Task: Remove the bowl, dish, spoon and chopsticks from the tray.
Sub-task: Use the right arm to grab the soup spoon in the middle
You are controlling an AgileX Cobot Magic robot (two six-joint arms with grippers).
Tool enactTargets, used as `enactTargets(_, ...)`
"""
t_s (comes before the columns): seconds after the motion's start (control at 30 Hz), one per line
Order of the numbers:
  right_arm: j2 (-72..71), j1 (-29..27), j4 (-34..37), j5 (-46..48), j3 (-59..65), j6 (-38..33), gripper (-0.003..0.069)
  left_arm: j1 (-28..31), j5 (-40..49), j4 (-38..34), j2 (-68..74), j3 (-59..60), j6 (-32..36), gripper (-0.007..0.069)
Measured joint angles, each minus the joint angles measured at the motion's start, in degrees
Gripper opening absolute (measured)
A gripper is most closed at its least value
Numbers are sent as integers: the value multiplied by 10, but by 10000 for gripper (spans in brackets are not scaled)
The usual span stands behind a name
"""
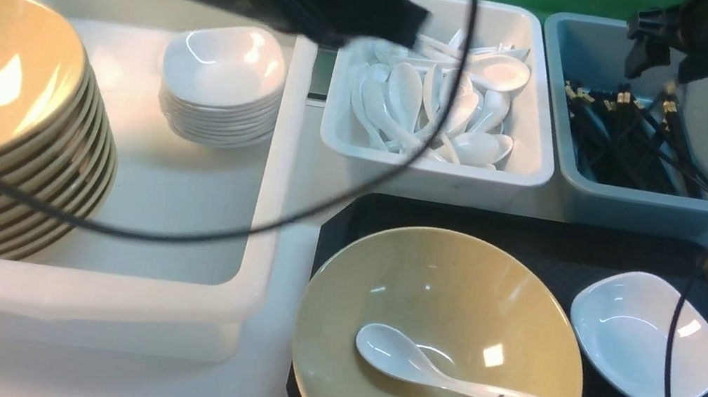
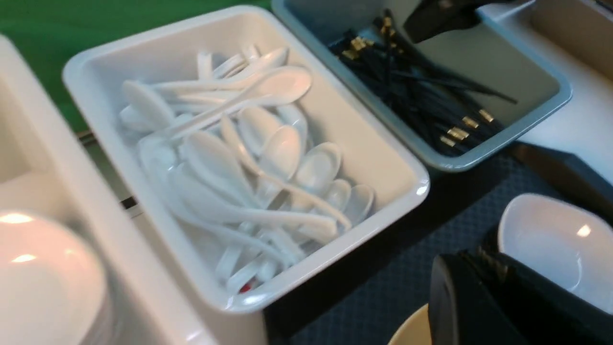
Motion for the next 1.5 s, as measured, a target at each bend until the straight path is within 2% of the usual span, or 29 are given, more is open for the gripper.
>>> enactTargets(0.13,-72,35,20,11,33,-68,554,14,96,-3,-16,-21,66,-8)
enactTargets(0.23,-149,82,23,12,99,-111,554,14,170,-3,-41,-23,109,-8)
enactTargets(0.3,-204,117,22,14,170,-132,552,14,223,-4,-67,-21,124,-8)
enactTargets(0.4,-255,154,13,14,244,-138,552,14,250,-5,-99,-2,130,-8)
enactTargets(0.43,-305,192,-1,14,319,-144,552,14,259,-5,-135,32,132,-8)
enactTargets(0.6,-364,278,-17,14,492,-168,552,14,227,-19,-215,142,132,-8)
enactTargets(0.73,-352,356,-75,-19,593,-187,551,14,167,-39,-241,220,132,-8)
enactTargets(0.87,-327,380,-115,-61,618,-187,551,14,146,-48,-241,247,132,-8)
enactTargets(1.13,-255,383,-129,-83,619,-185,536,14,139,-50,-241,256,132,-8)
enactTargets(1.23,-229,384,-129,-65,619,-187,449,14,139,-51,-241,256,132,-8)
enactTargets(1.3,-227,384,-129,-55,619,-187,321,14,139,-51,-241,256,132,-8)
enactTargets(1.33,-227,384,-129,-53,618,-187,321,14,139,-51,-241,256,132,-8)
enactTargets(1.37,-229,384,-129,-39,612,-187,188,14,139,-51,-241,256,132,-8)
enactTargets(1.4,-233,384,-129,-31,604,-187,138,14,138,-51,-241,256,132,-8)
enactTargets(1.5,-260,384,-138,-19,566,-178,145,14,133,-51,-241,256,132,-8)
